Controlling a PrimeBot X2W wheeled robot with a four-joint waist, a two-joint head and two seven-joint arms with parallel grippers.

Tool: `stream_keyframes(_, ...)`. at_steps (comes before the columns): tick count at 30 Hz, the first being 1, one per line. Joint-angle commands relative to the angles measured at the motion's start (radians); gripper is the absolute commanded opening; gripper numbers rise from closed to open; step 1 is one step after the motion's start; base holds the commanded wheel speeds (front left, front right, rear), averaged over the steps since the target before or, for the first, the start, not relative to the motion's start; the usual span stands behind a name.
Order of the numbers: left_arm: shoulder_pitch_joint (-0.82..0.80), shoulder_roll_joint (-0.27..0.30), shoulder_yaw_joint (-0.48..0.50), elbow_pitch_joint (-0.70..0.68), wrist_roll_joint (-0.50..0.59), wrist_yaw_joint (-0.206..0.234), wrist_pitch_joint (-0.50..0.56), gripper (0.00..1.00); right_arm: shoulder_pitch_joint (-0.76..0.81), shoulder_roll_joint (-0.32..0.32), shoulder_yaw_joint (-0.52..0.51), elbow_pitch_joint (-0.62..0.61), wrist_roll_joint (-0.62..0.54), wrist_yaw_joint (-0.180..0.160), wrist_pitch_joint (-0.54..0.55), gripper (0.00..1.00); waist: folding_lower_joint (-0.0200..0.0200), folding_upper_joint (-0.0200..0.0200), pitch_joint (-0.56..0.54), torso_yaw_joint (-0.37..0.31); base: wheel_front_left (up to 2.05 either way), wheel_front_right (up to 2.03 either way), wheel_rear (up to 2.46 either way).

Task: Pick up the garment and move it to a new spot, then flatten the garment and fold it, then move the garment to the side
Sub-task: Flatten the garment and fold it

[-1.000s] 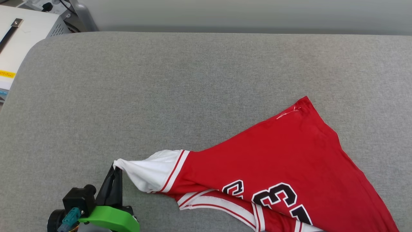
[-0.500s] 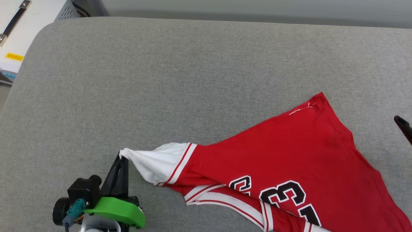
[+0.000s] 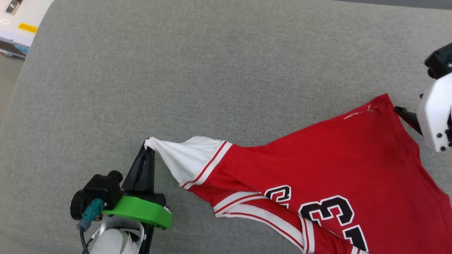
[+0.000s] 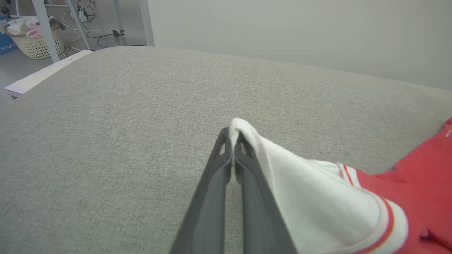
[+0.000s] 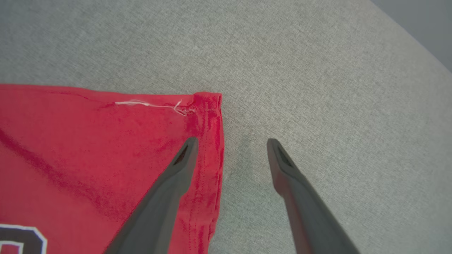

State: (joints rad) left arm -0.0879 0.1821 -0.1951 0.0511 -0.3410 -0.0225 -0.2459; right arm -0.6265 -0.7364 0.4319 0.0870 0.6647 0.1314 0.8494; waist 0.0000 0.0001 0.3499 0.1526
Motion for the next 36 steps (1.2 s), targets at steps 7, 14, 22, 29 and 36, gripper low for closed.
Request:
stream_keyframes(7,-0.055,-0.021,-0.01,0.013,0.015,-0.016,-0.012,0.0,-0.121,0.046,0.169,0.182,0.002,-0.001,-0.039,1.0,0.0,-0.0001,0.064,0.045,0.0,0.0,0.0)
stream_keyframes(14,-0.066,-0.036,-0.009,0.038,0.02,-0.023,-0.015,0.0,-0.121,0.028,0.351,0.286,0.058,-0.001,-0.084,0.0,0.0,-0.0001,0.062,0.05,0.0,0.0,0.0)
stream_keyframes(22,-0.056,-0.019,0.007,0.045,0.038,-0.03,-0.016,0.0,-0.182,0.018,0.381,0.29,0.129,-0.001,-0.307,0.0,0.0,-0.0001,-0.022,0.014,0.0,0.0,0.0)
stream_keyframes(29,-0.073,0.033,0.017,0.016,0.059,-0.039,-0.011,0.0,-0.179,-0.021,0.365,0.23,0.178,-0.001,-0.478,0.0,0.0,-0.0001,-0.127,-0.026,0.0,0.0,0.0)
stream_keyframes(36,-0.174,0.093,0.035,-0.057,0.06,-0.053,0.032,0.0,-0.173,-0.051,0.288,0.154,0.202,-0.001,-0.621,0.0,0.0,-0.0001,-0.185,-0.067,0.0,0.0,0.0)
